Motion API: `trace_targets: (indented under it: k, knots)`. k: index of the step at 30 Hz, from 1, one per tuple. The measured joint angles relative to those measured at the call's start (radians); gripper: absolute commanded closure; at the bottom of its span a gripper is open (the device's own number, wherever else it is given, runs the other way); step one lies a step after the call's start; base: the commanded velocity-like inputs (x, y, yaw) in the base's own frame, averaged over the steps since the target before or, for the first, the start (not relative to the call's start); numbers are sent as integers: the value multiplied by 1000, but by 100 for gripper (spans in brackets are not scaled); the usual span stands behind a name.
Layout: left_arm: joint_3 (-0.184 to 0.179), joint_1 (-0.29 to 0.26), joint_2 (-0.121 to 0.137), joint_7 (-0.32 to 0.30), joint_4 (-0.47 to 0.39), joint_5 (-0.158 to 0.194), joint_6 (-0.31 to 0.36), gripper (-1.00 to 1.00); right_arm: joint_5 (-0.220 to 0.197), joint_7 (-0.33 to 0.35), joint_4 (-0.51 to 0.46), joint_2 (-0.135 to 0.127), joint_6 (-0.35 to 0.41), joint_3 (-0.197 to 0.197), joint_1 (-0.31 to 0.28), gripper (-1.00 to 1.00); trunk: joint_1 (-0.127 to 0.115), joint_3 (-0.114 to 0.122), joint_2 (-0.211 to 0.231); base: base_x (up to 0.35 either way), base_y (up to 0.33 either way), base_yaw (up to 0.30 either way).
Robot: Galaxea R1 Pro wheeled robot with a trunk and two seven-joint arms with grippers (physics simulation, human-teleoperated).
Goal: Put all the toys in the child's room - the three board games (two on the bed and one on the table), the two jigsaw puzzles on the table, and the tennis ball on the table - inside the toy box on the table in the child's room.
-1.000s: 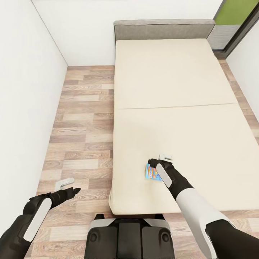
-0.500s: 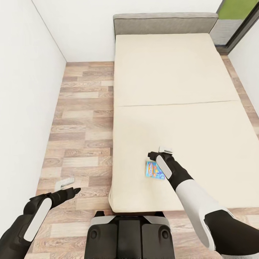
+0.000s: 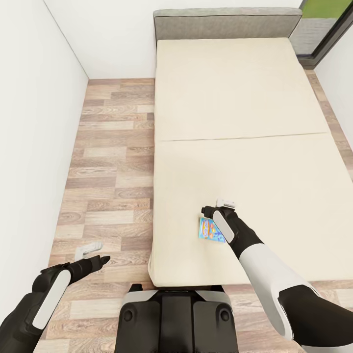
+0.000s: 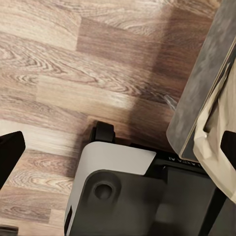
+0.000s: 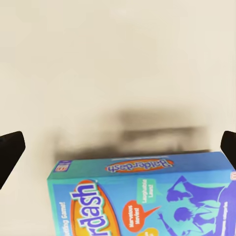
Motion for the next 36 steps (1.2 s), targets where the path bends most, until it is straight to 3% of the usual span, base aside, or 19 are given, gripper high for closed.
trace_targets:
  k: [16, 36]
  knots:
    - [0, 0, 1, 0, 0, 0, 0, -100, 0, 1, 12, -2, -6, 0, 1, -100, 0, -25, 0, 0, 0, 0]
    - [0, 0, 2, 0, 0, 0, 0, -100, 1, 3, 16, -2, -9, 2, 3, -100, 0, -28, 0, 0, 0, 0]
